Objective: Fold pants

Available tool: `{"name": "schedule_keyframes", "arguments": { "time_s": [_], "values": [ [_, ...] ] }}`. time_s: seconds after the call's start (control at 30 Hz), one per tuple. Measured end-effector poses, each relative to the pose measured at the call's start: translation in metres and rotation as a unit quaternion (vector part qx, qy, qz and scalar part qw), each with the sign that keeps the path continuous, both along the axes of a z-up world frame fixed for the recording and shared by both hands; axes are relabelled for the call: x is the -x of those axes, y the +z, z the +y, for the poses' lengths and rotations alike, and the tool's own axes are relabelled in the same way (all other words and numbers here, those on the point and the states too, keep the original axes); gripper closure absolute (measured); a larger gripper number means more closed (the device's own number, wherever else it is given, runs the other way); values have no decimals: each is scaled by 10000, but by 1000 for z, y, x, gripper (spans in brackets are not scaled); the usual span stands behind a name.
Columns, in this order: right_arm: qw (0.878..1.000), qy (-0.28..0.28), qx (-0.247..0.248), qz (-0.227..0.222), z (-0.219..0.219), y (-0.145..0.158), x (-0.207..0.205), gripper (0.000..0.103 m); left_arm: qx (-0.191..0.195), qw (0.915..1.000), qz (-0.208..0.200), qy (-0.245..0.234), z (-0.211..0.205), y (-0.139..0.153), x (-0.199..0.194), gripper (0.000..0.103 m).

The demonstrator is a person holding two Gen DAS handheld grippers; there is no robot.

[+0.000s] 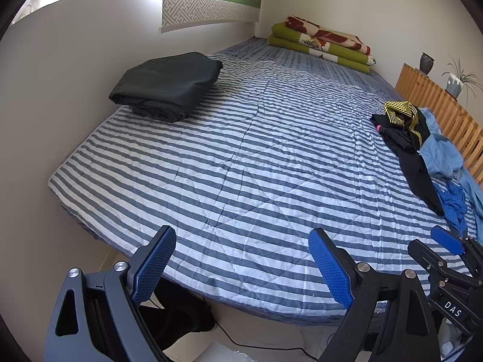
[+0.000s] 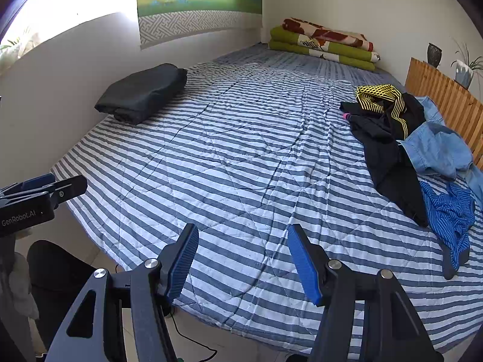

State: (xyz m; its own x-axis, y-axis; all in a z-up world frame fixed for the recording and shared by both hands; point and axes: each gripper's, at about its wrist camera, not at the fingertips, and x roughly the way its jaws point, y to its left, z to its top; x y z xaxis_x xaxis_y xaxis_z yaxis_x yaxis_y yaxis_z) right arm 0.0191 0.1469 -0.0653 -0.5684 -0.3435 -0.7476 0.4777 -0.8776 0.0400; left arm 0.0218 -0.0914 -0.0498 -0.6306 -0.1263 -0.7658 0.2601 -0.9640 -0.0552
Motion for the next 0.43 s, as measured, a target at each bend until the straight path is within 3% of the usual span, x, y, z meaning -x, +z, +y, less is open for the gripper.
{"name": "schedule_keyframes", "arguments": {
  "time_s": [0.43],
  "values": [
    [9999,-82,-6,-61,3,-4,3,45,27,9999,-10,-144,5,-5,7,11]
  ]
}}
